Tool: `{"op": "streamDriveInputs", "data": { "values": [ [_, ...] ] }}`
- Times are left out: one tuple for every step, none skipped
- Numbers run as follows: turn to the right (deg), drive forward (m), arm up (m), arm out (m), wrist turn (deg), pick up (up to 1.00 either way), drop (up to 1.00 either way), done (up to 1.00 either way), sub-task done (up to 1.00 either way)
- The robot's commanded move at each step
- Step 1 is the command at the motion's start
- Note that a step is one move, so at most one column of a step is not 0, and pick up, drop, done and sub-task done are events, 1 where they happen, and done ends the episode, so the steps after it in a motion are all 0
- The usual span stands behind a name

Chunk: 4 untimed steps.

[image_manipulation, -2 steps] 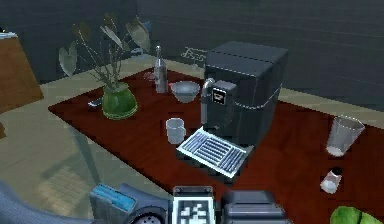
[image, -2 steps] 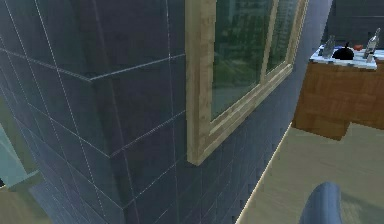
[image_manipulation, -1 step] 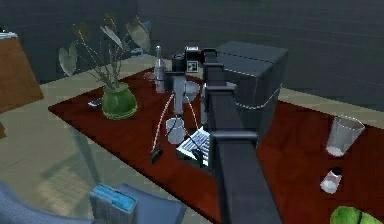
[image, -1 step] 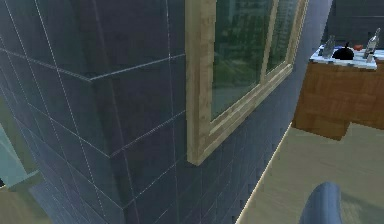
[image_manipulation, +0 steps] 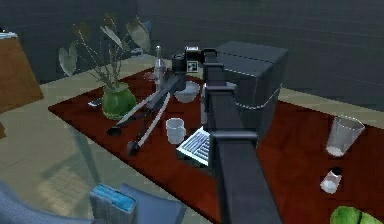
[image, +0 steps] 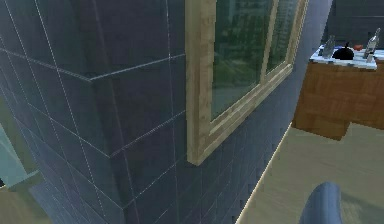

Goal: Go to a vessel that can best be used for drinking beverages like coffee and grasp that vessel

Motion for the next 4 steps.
{"op": "streamDriveInputs", "data": {
  "values": [
    [0.0,0.00,0.00,0.00,45.0,0.00,0.00,0.00,0.00],
    [0.0,0.00,0.00,0.00,45.0,0.00,0.00,0.00,0.00],
    [0.0,0.00,0.00,0.00,33.0,0.00,0.00,0.00,0.00],
    [0.0,0.00,-0.30,0.00,0.0,0.00,0.00,0.00,0.00]
  ]
}}
